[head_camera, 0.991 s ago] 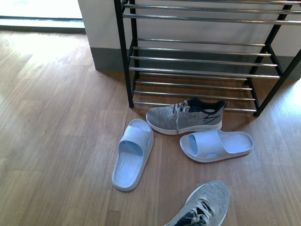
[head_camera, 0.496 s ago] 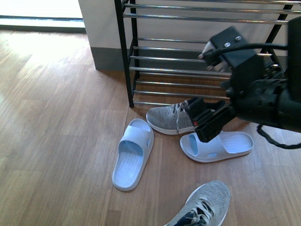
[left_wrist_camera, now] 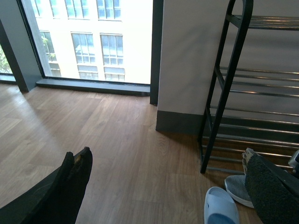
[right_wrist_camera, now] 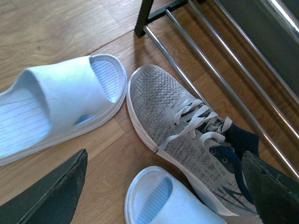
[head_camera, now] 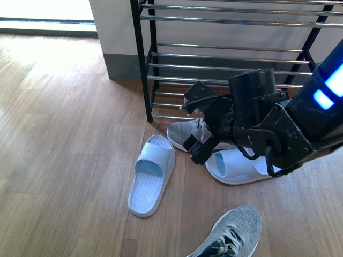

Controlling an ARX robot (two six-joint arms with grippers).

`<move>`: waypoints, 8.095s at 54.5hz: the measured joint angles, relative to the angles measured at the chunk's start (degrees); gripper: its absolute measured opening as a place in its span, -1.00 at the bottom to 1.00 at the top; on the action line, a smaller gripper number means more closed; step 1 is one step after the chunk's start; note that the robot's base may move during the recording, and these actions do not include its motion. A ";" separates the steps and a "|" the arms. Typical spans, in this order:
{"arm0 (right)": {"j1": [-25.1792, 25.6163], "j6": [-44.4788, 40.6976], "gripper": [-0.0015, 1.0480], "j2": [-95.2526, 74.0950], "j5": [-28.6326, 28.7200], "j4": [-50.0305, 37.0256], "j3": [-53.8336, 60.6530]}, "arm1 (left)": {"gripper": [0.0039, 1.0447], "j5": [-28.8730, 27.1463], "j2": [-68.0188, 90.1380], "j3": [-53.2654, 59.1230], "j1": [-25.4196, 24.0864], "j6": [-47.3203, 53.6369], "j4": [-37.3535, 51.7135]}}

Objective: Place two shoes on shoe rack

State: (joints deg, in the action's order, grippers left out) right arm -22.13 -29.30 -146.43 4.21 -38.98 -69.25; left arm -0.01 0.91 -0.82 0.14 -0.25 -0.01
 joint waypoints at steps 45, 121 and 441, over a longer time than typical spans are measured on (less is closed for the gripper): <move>6.14 -6.80 0.82 -17.00 -8.02 15.32 -25.51 | 0.83 0.00 0.00 0.00 0.00 0.00 0.00; 6.84 -6.69 -0.96 -9.40 -2.75 8.17 -8.44 | 0.83 0.00 0.00 -0.02 0.00 0.00 0.00; 34.93 30.21 -0.97 84.87 7.61 6.03 58.62 | -0.97 -17.00 111.21 -30.80 18.32 6.01 38.64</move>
State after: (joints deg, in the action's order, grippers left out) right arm 12.80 0.91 -61.56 11.81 -32.95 -10.63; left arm -17.02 112.12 -31.62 18.46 5.76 38.63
